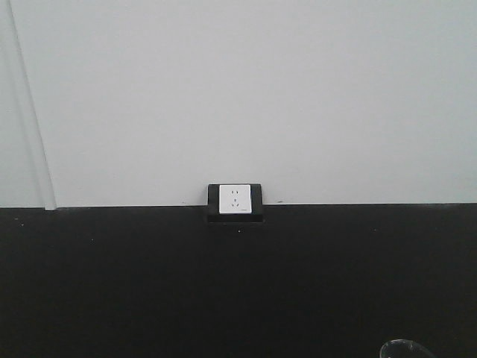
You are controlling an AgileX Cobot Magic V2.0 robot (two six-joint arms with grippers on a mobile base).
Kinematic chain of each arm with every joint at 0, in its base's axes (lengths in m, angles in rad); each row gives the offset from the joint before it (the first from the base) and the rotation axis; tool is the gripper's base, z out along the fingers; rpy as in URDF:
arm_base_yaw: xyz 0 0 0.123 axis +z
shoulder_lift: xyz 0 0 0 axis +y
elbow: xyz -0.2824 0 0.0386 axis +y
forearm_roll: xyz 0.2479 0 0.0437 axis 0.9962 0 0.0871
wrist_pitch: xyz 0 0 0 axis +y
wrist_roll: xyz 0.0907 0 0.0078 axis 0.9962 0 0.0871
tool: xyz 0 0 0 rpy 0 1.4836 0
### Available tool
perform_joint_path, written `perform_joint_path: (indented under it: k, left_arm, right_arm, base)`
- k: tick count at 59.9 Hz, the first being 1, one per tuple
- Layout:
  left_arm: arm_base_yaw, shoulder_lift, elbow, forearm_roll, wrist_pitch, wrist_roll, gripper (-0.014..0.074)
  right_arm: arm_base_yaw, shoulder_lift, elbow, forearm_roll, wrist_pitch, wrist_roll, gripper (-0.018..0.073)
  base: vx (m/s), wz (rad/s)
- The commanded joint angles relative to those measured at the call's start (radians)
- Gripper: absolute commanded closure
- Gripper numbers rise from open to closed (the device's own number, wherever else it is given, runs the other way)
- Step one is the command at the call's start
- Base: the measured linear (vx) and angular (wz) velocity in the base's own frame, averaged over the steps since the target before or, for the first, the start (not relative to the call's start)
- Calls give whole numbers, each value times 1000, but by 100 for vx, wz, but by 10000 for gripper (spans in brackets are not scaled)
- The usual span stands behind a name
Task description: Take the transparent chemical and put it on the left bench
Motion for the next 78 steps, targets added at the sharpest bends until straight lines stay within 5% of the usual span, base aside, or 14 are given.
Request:
perform_joint_path:
  k: [1, 78]
  left_arm:
    - [-2, -19, 16, -1, -78, -8, 600]
    - [-2, -19, 16, -1, -78, -8, 600]
  right_arm:
    - [2, -5, -35, -8, -70, 0, 562]
    - [2, -5, -35, -8, -70, 0, 562]
  base:
    - [0, 0]
    - [-18, 4]
